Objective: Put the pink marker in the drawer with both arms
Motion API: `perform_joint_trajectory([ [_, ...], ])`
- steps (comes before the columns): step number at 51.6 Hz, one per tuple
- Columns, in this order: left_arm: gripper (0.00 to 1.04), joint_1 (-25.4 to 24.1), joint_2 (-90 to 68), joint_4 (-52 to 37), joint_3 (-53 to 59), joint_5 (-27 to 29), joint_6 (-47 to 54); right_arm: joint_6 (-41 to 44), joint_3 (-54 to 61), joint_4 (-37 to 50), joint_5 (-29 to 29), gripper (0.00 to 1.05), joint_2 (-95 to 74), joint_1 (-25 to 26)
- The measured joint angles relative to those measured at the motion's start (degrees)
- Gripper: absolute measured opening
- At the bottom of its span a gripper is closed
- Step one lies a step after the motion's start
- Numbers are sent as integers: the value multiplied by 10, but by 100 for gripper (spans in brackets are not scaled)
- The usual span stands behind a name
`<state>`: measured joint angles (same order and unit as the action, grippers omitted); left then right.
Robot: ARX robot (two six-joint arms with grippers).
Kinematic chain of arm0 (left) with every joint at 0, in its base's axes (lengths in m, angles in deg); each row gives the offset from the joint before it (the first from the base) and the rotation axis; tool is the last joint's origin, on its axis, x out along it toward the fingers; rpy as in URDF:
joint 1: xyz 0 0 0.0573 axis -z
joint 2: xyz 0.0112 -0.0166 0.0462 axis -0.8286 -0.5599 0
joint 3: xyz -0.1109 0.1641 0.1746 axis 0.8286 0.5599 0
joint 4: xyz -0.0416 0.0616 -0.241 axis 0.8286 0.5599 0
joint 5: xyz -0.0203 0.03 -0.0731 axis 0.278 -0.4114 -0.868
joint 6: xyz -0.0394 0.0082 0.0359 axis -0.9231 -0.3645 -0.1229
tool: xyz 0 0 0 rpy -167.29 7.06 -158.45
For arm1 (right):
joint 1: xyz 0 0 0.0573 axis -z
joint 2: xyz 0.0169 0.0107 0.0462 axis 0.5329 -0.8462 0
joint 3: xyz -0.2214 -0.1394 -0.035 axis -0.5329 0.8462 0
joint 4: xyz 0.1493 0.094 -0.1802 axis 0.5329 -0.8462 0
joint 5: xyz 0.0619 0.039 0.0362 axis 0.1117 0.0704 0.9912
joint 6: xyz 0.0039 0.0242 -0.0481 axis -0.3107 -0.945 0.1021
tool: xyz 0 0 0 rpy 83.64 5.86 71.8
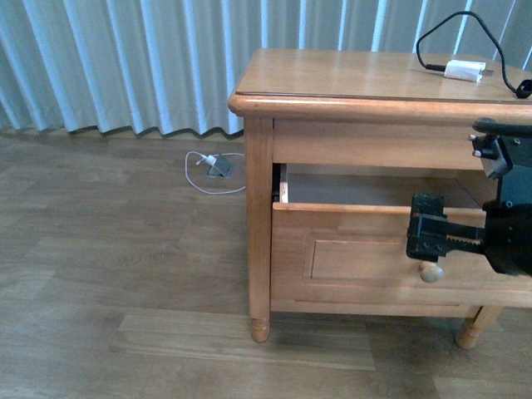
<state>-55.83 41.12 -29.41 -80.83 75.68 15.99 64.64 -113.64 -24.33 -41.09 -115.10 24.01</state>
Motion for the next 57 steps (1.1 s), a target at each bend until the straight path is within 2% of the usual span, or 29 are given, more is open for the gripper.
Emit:
perform_joint_trajectory([
  [16, 99, 0, 0, 0, 0, 0, 0, -1, -104, 49, -20, 96, -91, -5],
  [30, 99, 0, 0, 0, 0, 0, 0, -16, -180, 50, -38, 96, -151, -5],
  [57, 99, 0, 0, 0, 0, 0, 0, 5, -203, 33, -40, 96, -164, 0],
])
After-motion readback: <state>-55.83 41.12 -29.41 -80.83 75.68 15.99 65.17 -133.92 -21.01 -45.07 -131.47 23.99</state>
